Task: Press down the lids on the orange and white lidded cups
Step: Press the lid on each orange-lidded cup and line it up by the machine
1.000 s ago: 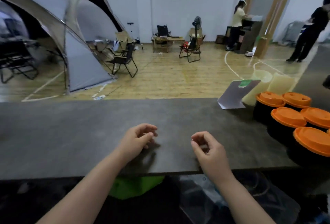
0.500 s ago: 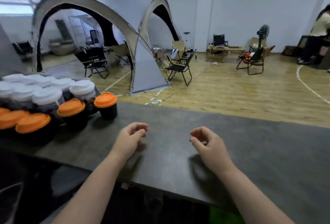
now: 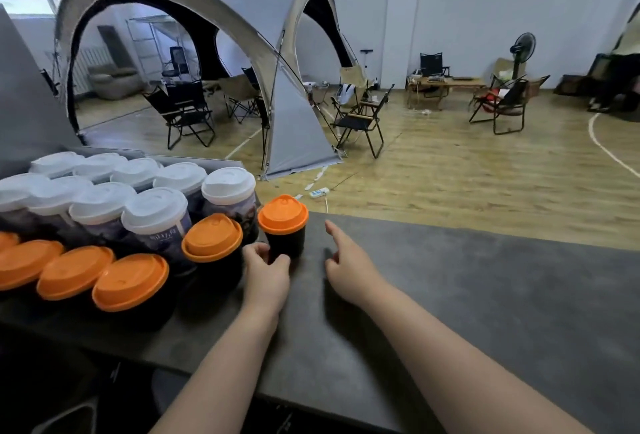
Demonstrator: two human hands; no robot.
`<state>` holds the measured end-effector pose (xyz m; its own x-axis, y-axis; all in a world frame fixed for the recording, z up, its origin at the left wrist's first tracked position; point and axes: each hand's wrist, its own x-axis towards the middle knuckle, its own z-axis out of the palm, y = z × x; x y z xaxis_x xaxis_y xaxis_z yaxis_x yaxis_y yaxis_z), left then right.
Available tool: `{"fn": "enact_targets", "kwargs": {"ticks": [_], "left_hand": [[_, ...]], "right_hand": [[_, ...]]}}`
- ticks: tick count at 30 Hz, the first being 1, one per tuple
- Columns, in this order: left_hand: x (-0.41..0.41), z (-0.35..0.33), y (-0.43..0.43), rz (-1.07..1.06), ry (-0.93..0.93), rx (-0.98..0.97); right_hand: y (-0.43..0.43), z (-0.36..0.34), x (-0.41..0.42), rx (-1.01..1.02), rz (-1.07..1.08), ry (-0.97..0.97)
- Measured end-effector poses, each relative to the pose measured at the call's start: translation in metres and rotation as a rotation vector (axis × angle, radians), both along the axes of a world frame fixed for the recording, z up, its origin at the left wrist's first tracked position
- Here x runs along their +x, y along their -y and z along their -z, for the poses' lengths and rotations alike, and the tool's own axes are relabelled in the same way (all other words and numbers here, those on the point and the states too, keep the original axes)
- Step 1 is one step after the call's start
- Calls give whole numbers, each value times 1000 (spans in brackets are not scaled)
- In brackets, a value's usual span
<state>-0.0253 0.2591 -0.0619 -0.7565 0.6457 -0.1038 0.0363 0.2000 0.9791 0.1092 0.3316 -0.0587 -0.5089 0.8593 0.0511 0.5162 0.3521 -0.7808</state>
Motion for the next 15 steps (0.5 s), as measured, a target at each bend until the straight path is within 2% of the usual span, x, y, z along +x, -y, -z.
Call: {"fn": "enact_targets", "kwargs": {"ticks": [3,8,12,15], "left_hand": [[0,1,-5,31,48,69],[2,4,-2,173,65,185],[15,3,3,315,223,190],[34,0,9,497,331,153]], "right_hand": [[-7,1,-21,-13,-38,7],[-5,6,-16,65,8,-110],[8,9,23,141,81,-274],[20,8,60,107,112,-367]]}}
